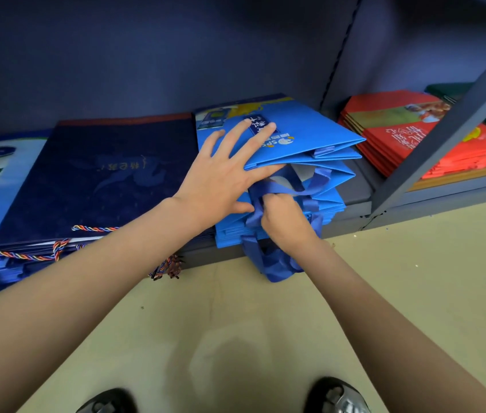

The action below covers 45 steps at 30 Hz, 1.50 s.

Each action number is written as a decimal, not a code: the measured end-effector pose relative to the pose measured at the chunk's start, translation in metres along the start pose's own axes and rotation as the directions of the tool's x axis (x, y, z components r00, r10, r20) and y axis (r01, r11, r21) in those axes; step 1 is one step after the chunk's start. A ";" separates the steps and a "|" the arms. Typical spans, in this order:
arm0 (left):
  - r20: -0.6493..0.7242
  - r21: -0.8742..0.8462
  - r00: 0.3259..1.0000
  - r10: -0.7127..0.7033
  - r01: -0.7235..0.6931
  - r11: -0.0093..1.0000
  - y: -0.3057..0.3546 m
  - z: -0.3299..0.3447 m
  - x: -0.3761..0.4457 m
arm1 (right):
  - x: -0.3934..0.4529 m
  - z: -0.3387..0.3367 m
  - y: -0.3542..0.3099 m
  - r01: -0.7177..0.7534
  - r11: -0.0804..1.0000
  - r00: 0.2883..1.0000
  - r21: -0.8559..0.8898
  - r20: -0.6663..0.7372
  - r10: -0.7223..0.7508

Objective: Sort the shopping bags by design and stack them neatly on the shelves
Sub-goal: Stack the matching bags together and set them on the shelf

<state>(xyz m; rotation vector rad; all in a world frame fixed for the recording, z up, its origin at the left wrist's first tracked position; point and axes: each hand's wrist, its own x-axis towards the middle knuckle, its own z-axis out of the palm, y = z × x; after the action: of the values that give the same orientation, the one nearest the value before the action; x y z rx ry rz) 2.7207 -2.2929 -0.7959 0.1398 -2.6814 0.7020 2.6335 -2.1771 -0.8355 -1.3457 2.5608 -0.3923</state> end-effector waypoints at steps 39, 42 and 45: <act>-0.024 0.077 1.000 0.015 -0.013 0.997 0.003 0.003 0.001 | -0.015 0.013 0.004 -0.035 0.865 0.985 0.500 -0.131 0.115; -0.031 0.053 0.999 0.020 -0.018 0.998 0.002 0.005 0.001 | -0.018 0.014 -0.001 -0.114 0.687 0.984 0.718 -0.016 0.180; -0.035 0.055 0.999 0.022 -0.020 0.998 0.001 0.003 0.001 | -0.022 0.007 0.005 -0.180 0.310 0.937 0.934 0.067 0.342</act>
<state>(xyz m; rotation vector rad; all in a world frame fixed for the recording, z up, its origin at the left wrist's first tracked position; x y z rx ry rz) 2.7185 -2.2932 -0.7984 0.1130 -2.6351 0.7768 2.6445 -2.1572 -0.8424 -0.4127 1.8764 -1.6267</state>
